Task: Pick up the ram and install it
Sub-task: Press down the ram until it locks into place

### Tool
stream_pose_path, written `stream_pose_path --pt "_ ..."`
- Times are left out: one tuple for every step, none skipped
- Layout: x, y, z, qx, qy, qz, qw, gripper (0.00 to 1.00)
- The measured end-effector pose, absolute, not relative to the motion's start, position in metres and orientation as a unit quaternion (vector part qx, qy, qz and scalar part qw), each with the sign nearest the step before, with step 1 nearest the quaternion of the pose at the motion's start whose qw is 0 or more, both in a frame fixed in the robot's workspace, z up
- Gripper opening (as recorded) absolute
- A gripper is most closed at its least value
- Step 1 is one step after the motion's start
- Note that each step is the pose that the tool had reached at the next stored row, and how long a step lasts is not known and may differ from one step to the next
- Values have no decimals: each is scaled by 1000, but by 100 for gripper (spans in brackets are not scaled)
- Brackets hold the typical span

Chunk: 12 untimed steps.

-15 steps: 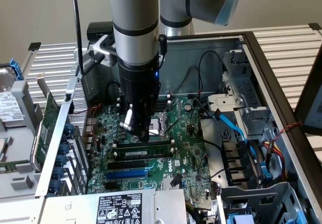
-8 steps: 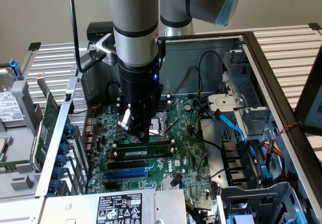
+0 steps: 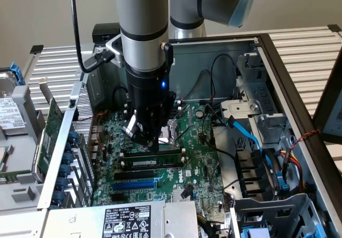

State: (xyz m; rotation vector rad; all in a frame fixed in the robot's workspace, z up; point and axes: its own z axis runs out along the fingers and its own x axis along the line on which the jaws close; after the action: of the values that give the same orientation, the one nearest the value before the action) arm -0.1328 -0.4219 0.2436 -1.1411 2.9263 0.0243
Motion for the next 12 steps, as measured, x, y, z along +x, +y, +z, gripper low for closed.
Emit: stream_pose_path --pt "-133 -422 243 -356 935 8 0 10" --pt "-133 -422 243 -348 938 8 0 10" --pt "-133 -422 243 -340 940 8 0 10" --pt "-133 -422 243 -332 943 8 1 10" --pt "-133 -422 243 -324 946 8 1 10" --pt "-133 -422 243 -316 949 8 1 10" --pt "-133 -422 242 -308 951 8 1 10" --pt "-133 -422 242 -300 954 8 1 10" --pt "-133 -422 242 -293 956 8 1 10" --pt "-133 -422 242 -285 959 8 1 10" --pt "-133 -422 242 -277 961 8 1 10" --pt "-133 -422 241 -269 963 8 1 10"
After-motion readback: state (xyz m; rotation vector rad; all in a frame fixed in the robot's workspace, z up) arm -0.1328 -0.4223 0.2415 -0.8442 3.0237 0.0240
